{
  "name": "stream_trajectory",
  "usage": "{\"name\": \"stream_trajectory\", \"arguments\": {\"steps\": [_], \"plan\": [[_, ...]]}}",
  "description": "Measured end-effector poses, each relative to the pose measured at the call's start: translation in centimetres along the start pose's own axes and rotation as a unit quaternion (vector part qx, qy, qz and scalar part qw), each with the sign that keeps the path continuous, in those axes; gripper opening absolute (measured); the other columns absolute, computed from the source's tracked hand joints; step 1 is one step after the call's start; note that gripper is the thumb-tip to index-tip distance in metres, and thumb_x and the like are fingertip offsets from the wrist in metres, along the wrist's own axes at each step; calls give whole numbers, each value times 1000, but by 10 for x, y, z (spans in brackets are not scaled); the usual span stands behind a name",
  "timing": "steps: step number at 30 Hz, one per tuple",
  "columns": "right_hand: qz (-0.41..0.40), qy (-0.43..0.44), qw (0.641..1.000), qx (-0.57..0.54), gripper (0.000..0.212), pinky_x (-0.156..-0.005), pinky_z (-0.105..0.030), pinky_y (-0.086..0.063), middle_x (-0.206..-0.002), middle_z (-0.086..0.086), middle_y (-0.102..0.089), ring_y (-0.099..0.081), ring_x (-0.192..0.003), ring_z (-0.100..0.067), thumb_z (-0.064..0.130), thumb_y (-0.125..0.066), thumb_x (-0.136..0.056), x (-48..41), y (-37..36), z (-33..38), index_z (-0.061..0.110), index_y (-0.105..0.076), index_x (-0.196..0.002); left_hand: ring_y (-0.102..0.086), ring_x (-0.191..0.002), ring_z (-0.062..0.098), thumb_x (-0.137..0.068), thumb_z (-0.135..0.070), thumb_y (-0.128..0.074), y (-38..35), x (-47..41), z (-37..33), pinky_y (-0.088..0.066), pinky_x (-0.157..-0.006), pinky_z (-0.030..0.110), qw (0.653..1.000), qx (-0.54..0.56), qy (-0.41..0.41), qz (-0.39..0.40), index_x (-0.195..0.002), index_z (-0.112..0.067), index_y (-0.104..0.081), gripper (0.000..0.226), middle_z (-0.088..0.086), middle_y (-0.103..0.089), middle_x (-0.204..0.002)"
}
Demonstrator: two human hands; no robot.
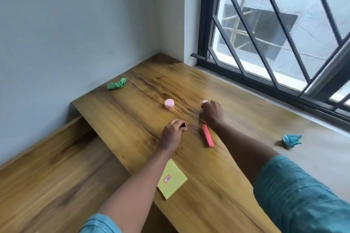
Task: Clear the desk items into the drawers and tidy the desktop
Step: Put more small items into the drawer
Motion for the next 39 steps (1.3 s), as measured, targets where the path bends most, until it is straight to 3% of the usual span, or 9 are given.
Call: {"name": "stream_trajectory", "arguments": {"steps": [4,8,11,14,20,23,28,33,39], "plan": [[-58,10,998,-19,33,-77,-37,-47,-106,-22,-62,-58,-99,-37,5,-39,-91,40,11,32,4,-68,-108,-59,-109,25,-93,-14,-56,35,28,17,-48,-88,30,999,23,21,-41,-121,-7,-62,30,12,-64,-119],[-68,52,996,1,44,-71,-37,-43,-107,-21,-58,-57,-97,-37,2,-34,-94,102,13,76,19,-60,-124,-63,-108,23,-93,-13,-57,74,75,38,-49,-91,26,995,38,13,-90,-122,-8,-62,31,10,-67,-116],[-45,79,994,63,51,-65,-35,-38,-113,-17,-52,-55,-96,-32,7,-30,-98,161,3,109,33,-39,-141,-63,-108,22,-92,-9,-57,99,118,57,-48,-92,24,991,62,25,-112,-122,-5,-62,30,11,-68,-115],[-17,102,992,76,56,-69,-33,-44,-118,-16,-47,-51,-99,-28,10,-30,-100,218,-17,139,38,-20,-147,-63,-110,23,-93,-9,-57,117,156,80,-48,-93,24,988,96,53,-107,-122,-2,-61,31,13,-67,-117],[30,59,998,23,42,-83,-34,-48,-123,-16,-45,-53,-106,-28,10,-38,-98,303,-44,162,21,-32,-139,-64,-110,22,-93,-17,-57,124,209,111,-52,-94,28,991,80,81,-69,-127,-5,-59,35,13,-66,-120],[28,38,999,1,41,-88,-37,-50,-123,-18,-47,-56,-109,-30,9,-38,-99,329,-55,167,20,-31,-139,-65,-105,23,-93,-15,-58,125,225,121,-53,-91,30,993,73,81,-54,-124,-7,-61,33,14,-68,-116],[-5,-8,1000,-13,47,-79,-36,-50,-122,-15,-48,-61,-103,-33,7,-40,-98,366,-60,164,22,-31,-142,-66,-101,25,-92,-11,-58,125,248,134,-52,-91,29,994,75,76,-25,-122,-8,-63,31,15,-69,-111],[-28,-53,995,-85,51,-81,-32,-45,-118,-14,-49,-57,-104,-34,8,-45,-95,417,-69,167,22,-35,-143,-65,-104,26,-91,-10,-58,128,283,151,-49,-93,29,994,75,77,-1,-122,-8,-63,31,15,-69,-113],[-45,-88,988,-121,59,-83,-32,-46,-138,-11,-36,-53,-112,-32,-6,-47,-87,472,-93,203,12,-35,-142,-63,-104,29,-92,-13,-57,149,331,179,-50,-86,30,997,19,59,49,-120,-13,-64,29,16,-67,-112]]}}
Point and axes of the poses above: each hand's wrist, its own x-axis away from the middle knuckle, its own y-axis out of the back of the hand, z = x × y, the point moved 9 cm from there along -x, towards the middle knuckle
